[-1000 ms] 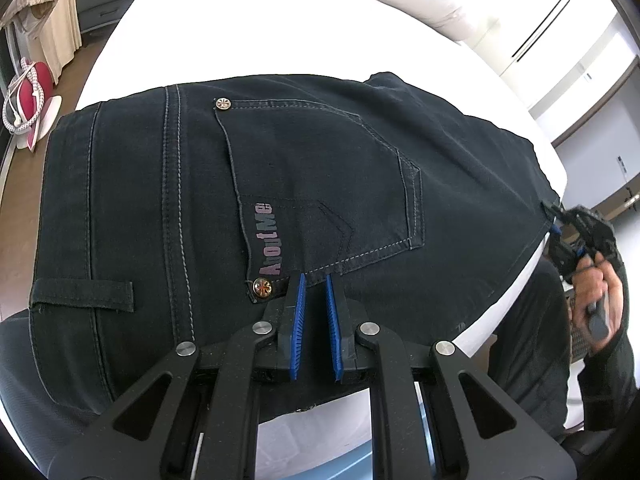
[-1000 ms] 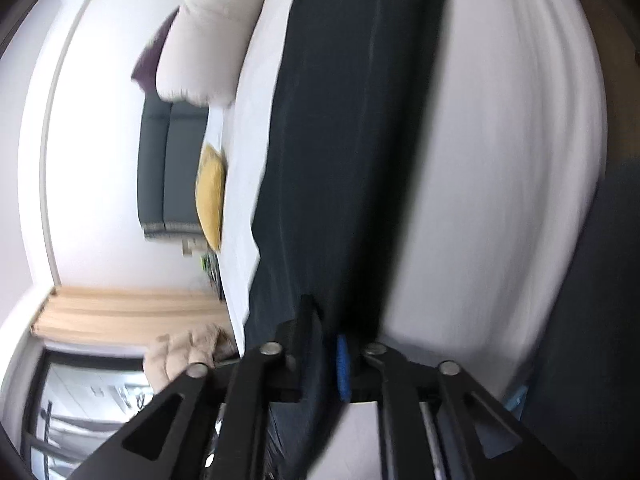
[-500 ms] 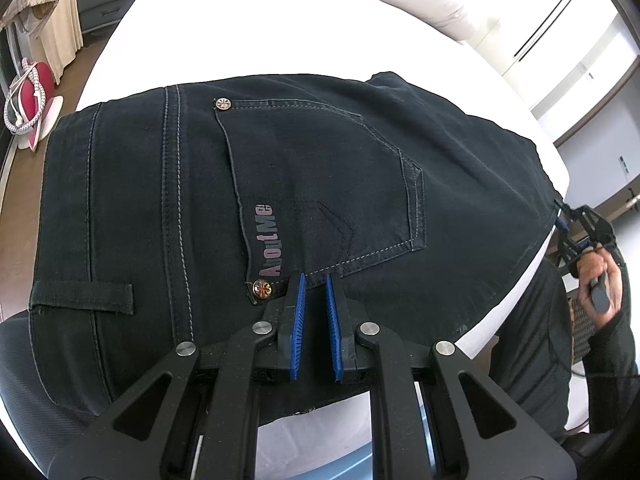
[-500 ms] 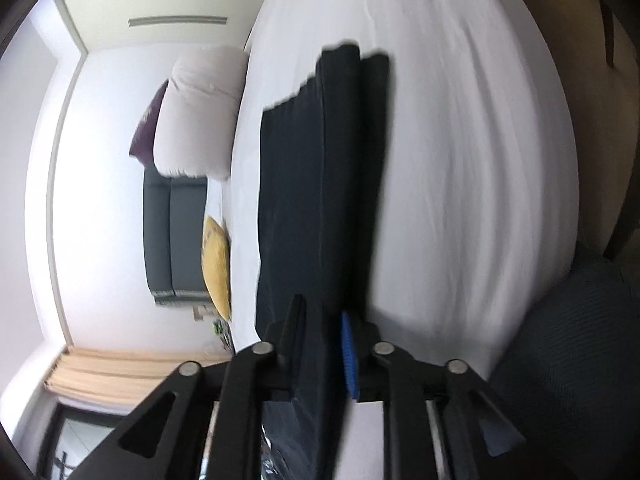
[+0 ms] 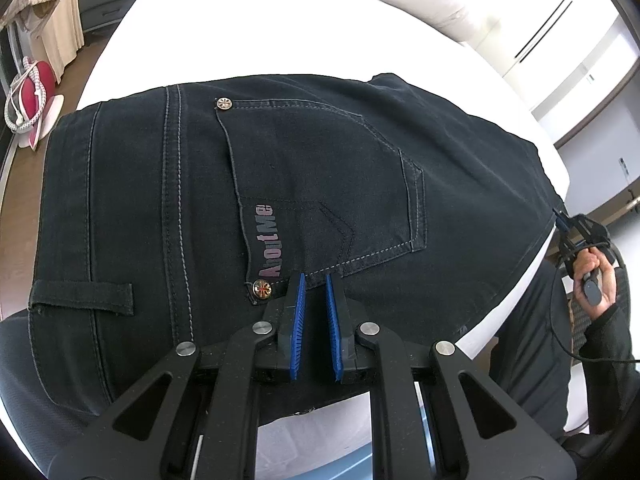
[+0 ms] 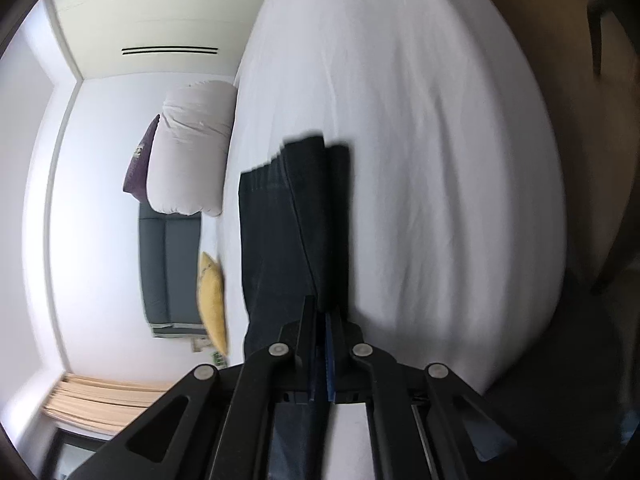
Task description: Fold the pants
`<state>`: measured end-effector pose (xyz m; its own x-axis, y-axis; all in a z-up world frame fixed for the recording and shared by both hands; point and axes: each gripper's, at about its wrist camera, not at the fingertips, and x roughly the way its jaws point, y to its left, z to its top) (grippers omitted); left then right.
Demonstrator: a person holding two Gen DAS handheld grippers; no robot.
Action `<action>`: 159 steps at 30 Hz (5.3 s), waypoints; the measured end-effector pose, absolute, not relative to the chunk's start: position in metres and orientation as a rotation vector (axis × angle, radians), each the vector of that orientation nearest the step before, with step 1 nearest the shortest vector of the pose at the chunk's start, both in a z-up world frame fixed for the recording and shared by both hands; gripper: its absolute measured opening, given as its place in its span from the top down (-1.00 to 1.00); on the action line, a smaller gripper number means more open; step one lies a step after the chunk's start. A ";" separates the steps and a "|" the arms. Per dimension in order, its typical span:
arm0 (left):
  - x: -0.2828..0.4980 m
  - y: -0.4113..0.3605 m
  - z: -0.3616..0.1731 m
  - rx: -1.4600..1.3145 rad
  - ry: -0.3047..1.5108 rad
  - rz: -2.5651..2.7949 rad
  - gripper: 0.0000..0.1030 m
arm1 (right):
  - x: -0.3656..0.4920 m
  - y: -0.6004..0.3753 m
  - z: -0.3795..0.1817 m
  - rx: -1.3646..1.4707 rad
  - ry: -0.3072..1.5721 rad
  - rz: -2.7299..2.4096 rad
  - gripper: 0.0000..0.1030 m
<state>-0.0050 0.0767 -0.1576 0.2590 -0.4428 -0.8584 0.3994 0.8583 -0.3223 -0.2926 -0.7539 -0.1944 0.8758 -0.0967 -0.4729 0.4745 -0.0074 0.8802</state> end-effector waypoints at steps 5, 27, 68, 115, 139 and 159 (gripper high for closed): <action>-0.005 0.079 -0.158 -0.043 1.175 -0.565 0.77 | -0.321 -0.759 -0.151 1.381 0.332 -0.653 0.41; -0.008 0.090 -0.159 -0.103 1.168 -0.569 0.77 | 0.047 -0.562 -0.209 1.183 0.984 0.136 1.00; 0.010 -0.053 -0.111 0.015 1.009 -0.767 0.77 | -0.146 -0.693 -0.149 1.183 0.631 0.027 0.87; 0.069 -0.030 -0.185 -0.173 1.212 -0.601 0.77 | -0.320 -0.822 -0.198 1.563 0.185 -0.283 -0.15; 0.071 -0.015 -0.192 -0.252 1.217 -0.615 0.77 | -0.222 -0.767 -0.098 0.958 0.492 -0.355 0.78; 0.078 -0.048 -0.169 -0.613 1.301 -0.802 -0.60 | -0.139 -0.445 -0.120 -0.210 0.833 -0.159 0.78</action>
